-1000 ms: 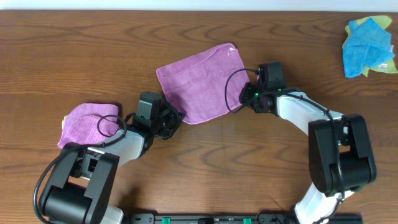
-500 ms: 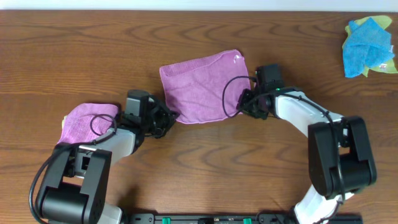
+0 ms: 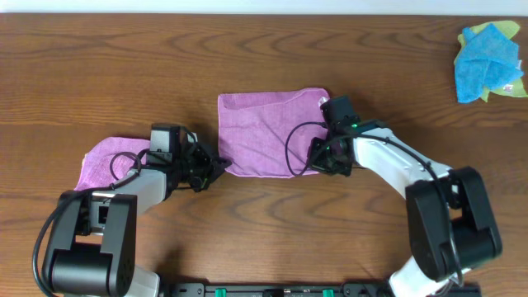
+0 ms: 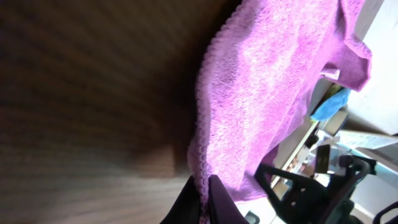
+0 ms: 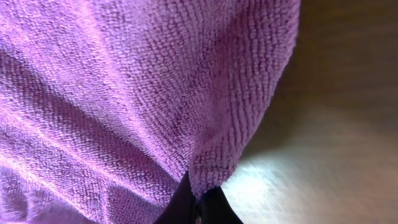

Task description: Fold the cloth

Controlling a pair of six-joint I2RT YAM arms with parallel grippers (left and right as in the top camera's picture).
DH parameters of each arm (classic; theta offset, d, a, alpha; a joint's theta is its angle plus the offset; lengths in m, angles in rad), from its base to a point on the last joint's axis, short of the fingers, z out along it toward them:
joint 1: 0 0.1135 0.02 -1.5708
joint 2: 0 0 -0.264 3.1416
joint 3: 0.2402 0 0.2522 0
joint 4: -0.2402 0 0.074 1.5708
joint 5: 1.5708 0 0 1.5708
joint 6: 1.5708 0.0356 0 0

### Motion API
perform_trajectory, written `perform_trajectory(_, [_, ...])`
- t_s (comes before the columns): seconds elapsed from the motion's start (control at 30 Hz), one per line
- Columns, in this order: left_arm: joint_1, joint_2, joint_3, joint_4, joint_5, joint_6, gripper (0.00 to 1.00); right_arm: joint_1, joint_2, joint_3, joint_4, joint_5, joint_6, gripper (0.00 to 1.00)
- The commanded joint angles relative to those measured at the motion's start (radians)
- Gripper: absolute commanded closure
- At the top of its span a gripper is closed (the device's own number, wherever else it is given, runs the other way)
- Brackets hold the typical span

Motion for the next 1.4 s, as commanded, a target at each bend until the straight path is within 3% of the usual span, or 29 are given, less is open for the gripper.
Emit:
perform_trajectory(0.0, [0.022, 0.005, -0.004, -0.023, 0.058, 0.075, 0.94, 0.008, -0.049, -0.010, -0.029, 0.051, 0.003, 0.99])
perform_trajectory(0.4, [0.033, -0.037, 0.005, -0.042, 0.073, 0.087, 0.94, 0.011, -0.097, -0.010, -0.099, 0.083, -0.017, 0.99])
perform_trajectory(0.73, [0.031, -0.108, 0.116, -0.358, -0.027, 0.233, 0.94, 0.042, -0.098, -0.010, -0.139, 0.088, -0.019, 0.99])
perform_trajectory(1.37, [0.031, -0.210, 0.130, -0.554, -0.091, 0.285, 0.94, 0.049, -0.235, -0.010, -0.233, 0.114, -0.021, 0.99])
